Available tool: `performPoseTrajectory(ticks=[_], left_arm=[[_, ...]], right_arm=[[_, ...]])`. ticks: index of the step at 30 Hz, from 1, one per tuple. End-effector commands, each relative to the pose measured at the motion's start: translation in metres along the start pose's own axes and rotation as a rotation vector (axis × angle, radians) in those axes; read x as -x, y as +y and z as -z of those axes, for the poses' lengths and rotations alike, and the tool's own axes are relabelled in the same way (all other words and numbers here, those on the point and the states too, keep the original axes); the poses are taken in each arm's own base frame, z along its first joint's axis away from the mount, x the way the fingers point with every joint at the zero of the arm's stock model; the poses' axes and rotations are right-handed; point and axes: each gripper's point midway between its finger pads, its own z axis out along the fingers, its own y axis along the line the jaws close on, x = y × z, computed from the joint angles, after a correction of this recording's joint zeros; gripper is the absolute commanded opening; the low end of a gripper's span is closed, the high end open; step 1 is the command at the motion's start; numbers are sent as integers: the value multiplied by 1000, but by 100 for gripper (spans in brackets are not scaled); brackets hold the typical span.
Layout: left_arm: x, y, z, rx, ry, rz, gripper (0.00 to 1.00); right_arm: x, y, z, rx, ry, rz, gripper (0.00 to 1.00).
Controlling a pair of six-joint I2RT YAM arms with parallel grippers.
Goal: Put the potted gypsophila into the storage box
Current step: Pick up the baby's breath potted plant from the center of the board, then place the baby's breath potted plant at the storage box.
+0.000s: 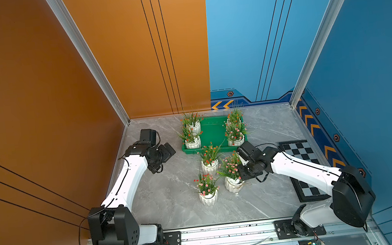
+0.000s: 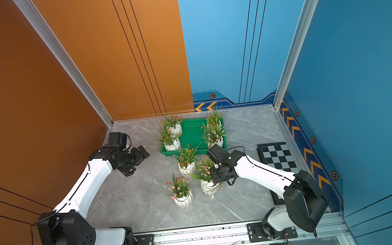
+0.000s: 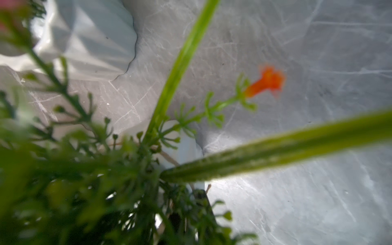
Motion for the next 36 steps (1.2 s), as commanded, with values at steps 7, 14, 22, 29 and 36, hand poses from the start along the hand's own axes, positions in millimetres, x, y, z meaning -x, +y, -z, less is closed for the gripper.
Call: performPoseTrajectory(ticks=[7,14,22,29,36], left_arm=[[8,-11,3,-26,-5,-22,98],[10,-17,5,-34,-12,-27,98],[13,-22,9,-45,-20,-33,98],[14,-23,10,-48,-25,-35,98],[17,-23,12,-49,-35,-35,98]], right_arm=[[20,-10,26,-21,-44,18,5],[33,-17,41,-28,-64,28,4],[52,-18,56,-26,-94,41,5],[71,-18,68,-29,-118,63,4],[97,-15,79,-27,-158,76,5]])
